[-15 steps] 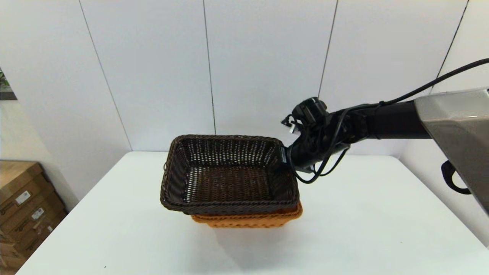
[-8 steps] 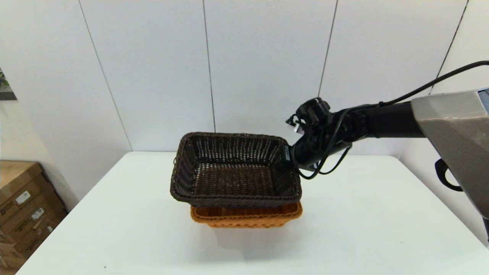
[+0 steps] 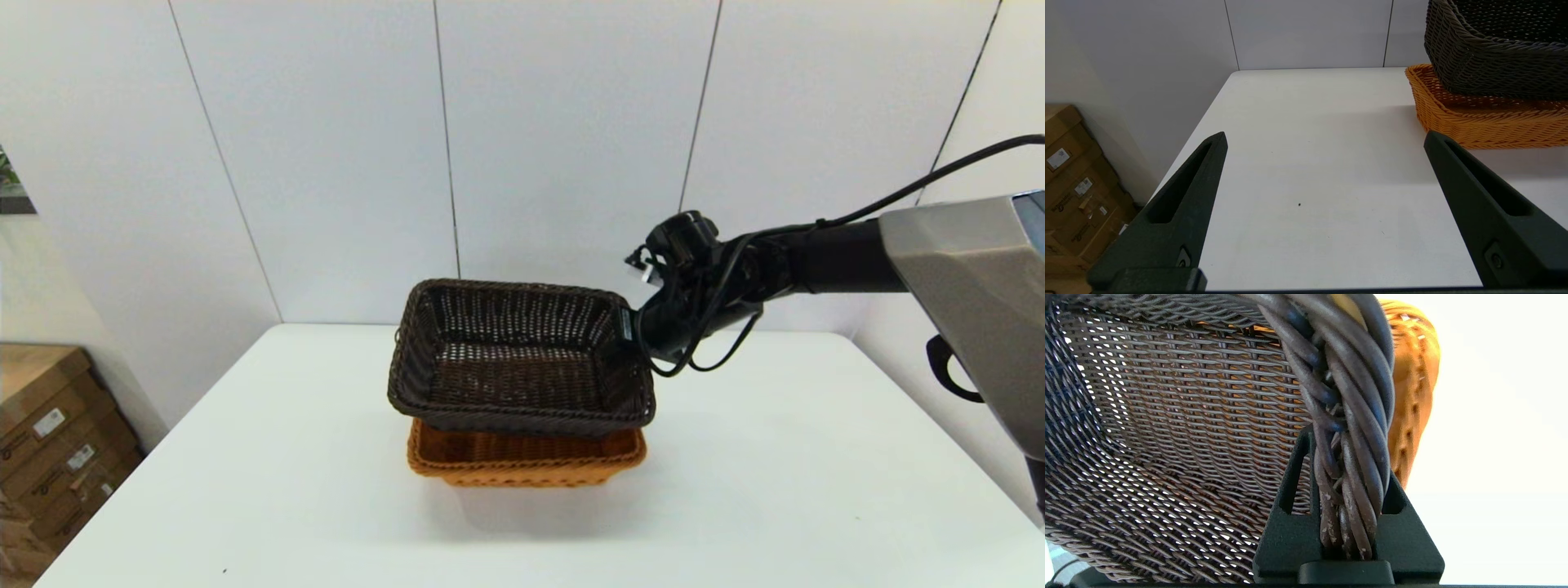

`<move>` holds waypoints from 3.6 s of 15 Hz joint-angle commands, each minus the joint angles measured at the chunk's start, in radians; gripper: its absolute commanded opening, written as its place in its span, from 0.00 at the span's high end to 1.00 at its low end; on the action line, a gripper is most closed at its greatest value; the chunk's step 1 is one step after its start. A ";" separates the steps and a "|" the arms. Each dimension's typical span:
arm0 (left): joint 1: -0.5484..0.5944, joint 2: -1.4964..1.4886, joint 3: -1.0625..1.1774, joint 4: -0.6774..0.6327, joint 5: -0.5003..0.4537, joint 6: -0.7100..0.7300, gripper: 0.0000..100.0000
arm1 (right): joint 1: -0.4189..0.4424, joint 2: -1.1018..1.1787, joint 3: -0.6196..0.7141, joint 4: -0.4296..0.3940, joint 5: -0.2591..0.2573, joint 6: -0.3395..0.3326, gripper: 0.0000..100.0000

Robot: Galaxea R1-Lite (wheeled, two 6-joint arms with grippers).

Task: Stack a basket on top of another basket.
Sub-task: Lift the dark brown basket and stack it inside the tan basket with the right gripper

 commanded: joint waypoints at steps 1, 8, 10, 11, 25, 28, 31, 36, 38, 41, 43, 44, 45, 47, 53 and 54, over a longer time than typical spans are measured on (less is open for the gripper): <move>0.000 -0.002 0.002 0.000 0.000 0.000 0.00 | -0.004 0.017 0.000 0.006 -0.009 0.002 1.00; 0.000 -0.002 0.002 0.000 0.000 0.000 0.00 | -0.004 0.020 0.007 0.012 -0.010 0.003 1.00; 0.000 -0.002 0.002 0.000 0.000 0.000 0.00 | -0.004 0.022 0.011 0.014 -0.029 0.002 1.00; 0.000 -0.002 0.002 0.000 0.000 0.000 0.00 | -0.002 0.023 0.014 0.014 -0.036 0.000 1.00; 0.000 -0.002 0.002 0.000 0.000 0.000 0.00 | 0.015 -0.010 -0.018 0.054 -0.039 -0.033 1.00; 0.000 -0.002 0.002 0.000 0.000 0.000 0.00 | 0.021 -0.023 -0.029 0.103 -0.039 -0.079 1.00; 0.000 -0.002 0.002 0.000 0.000 0.000 0.00 | 0.026 -0.024 -0.078 0.182 -0.041 -0.119 1.00; 0.000 -0.002 0.002 0.000 0.000 0.000 0.00 | 0.026 -0.020 -0.105 0.190 -0.041 -0.119 1.00; 0.000 -0.002 0.002 0.000 0.000 0.000 0.00 | 0.026 -0.015 -0.112 0.189 -0.041 -0.116 1.00; 0.000 -0.002 0.002 0.000 0.000 0.000 0.00 | 0.026 0.002 -0.165 0.192 -0.042 -0.118 1.00; 0.000 -0.002 0.002 0.000 0.000 0.000 0.00 | 0.030 0.008 -0.194 0.190 -0.042 -0.127 1.00; 0.000 -0.002 0.002 0.000 0.000 0.000 0.00 | 0.032 0.006 -0.194 0.190 -0.042 -0.147 1.00; 0.000 -0.002 0.002 0.000 0.000 0.000 0.00 | 0.033 0.008 -0.194 0.189 -0.042 -0.161 1.00; 0.000 -0.002 0.002 0.000 0.000 0.000 0.00 | 0.039 0.008 -0.194 0.195 -0.042 -0.168 1.00; 0.000 -0.002 0.002 0.001 0.000 0.000 0.00 | 0.041 0.017 -0.194 0.225 -0.044 -0.213 1.00; 0.000 -0.002 0.002 0.000 0.000 0.000 0.00 | 0.041 0.022 -0.193 0.225 -0.056 -0.208 1.00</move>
